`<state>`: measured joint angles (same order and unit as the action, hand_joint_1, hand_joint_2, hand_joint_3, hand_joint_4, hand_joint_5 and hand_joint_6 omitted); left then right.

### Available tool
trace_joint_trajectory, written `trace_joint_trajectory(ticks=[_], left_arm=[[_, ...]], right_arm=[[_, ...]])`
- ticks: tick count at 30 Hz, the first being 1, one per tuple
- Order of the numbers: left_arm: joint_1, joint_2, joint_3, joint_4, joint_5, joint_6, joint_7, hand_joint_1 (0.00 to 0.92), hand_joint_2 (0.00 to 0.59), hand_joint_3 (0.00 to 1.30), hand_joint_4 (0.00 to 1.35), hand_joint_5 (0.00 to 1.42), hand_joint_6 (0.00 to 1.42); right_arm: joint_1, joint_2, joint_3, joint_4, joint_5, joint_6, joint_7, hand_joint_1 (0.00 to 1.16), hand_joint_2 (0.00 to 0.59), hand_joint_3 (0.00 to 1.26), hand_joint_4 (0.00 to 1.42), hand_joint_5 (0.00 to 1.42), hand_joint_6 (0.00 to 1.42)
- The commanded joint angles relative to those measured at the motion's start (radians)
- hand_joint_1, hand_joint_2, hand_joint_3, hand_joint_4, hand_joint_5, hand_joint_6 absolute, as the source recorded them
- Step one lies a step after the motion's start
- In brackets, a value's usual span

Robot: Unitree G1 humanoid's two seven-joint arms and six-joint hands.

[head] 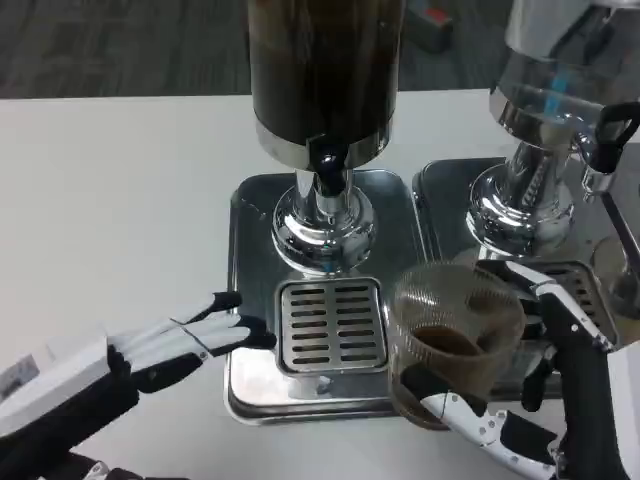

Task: Grasp the cup under the faucet to collect the drink, then remove the cup.

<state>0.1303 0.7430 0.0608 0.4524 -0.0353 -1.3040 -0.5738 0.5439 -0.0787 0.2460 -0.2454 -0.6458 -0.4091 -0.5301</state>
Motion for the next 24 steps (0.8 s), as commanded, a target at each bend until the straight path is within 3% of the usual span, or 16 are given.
trace_joint_trajectory(ticks=[1, 24], left_arm=[[0.0, 0.018, -0.016, -0.001, -0.005, -0.017, 0.019, 0.0, 0.106, 0.17, 0.0, 0.01, 0.24], [-0.007, 0.029, -0.038, 0.015, -0.012, -0.037, 0.029, 0.0, 0.106, 0.17, 0.0, 0.01, 0.24]], right_arm=[[0.0, 0.013, -0.002, -0.035, -0.002, -0.053, -0.026, 0.84, 0.188, 0.59, 0.63, 0.9, 1.26], [-0.001, 0.042, -0.021, -0.039, -0.009, -0.087, -0.04, 0.86, 0.182, 0.6, 0.65, 0.91, 1.28]])
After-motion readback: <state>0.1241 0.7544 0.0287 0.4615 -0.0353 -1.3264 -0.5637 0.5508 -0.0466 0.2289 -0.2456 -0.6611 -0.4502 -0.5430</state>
